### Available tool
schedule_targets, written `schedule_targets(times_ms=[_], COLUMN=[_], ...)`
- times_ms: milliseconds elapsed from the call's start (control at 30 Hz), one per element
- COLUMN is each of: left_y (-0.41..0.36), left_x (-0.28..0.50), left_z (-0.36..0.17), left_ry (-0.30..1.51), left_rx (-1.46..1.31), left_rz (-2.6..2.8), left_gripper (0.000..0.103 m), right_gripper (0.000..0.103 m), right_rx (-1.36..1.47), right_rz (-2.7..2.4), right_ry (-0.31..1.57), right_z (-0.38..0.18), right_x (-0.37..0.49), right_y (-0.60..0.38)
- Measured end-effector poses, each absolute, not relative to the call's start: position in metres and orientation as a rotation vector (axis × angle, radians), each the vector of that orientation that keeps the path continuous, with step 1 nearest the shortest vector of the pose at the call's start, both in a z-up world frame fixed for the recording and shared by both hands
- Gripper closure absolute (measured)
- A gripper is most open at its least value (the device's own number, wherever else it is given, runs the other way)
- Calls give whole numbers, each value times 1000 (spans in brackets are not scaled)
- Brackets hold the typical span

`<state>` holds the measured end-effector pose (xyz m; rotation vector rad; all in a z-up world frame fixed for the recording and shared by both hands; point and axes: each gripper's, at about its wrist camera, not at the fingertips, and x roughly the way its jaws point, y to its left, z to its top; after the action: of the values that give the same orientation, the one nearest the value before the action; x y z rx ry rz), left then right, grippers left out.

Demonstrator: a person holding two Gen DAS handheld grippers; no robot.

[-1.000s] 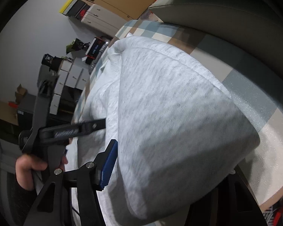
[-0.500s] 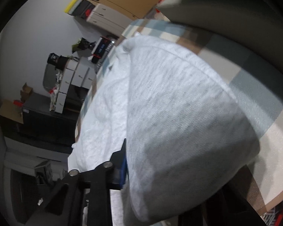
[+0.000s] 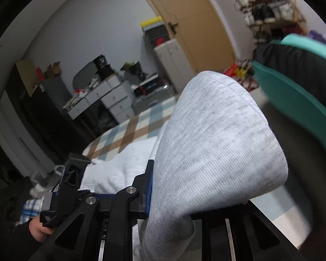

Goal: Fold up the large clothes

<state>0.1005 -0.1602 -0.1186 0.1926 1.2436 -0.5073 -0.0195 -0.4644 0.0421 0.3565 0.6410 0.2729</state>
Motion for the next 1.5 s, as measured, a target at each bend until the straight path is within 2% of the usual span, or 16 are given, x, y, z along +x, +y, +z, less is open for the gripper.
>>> schedule_targets(times_ms=[100,267,367,433,700,1100,1233,1367,1467,1500], left_y=[-158,-102,-77,-67,-101,-158,-126,-72,-59,-61], left_x=[99,68,54,59,60,91,85,63,70,63], left_z=[-110,-78,-80,-101,-128,-125,-110,-79,-112,-117], left_ry=[1251,1194,1201,1248,1247,1209,1212,1113,1275,1293], left_rx=[179,116,113,118,143,122,53,28,-24,42], left_rz=[-496,-407,-305,-275,-300,-396,-417,-333,-387,-361], left_gripper=[1,1,1,1,1,1,1,1,2,2], right_gripper=[83,83,83,83,85,87,87,87,87,87], right_rx=[350,359,338,327,300,185,125,88,36,6], right_rz=[230,220,224,224,243,196,182,176,185,192], right_ry=[632,636,633,634,601,573,572,568,554,542], right_z=[41,40,43,44,50,81,75,79,84,87], right_x=[-21,-22,-24,-26,-30,-13,-16,-17,-20,-22], right_y=[-473,-476,-470,-468,-462,-485,-481,-474,-465,-459])
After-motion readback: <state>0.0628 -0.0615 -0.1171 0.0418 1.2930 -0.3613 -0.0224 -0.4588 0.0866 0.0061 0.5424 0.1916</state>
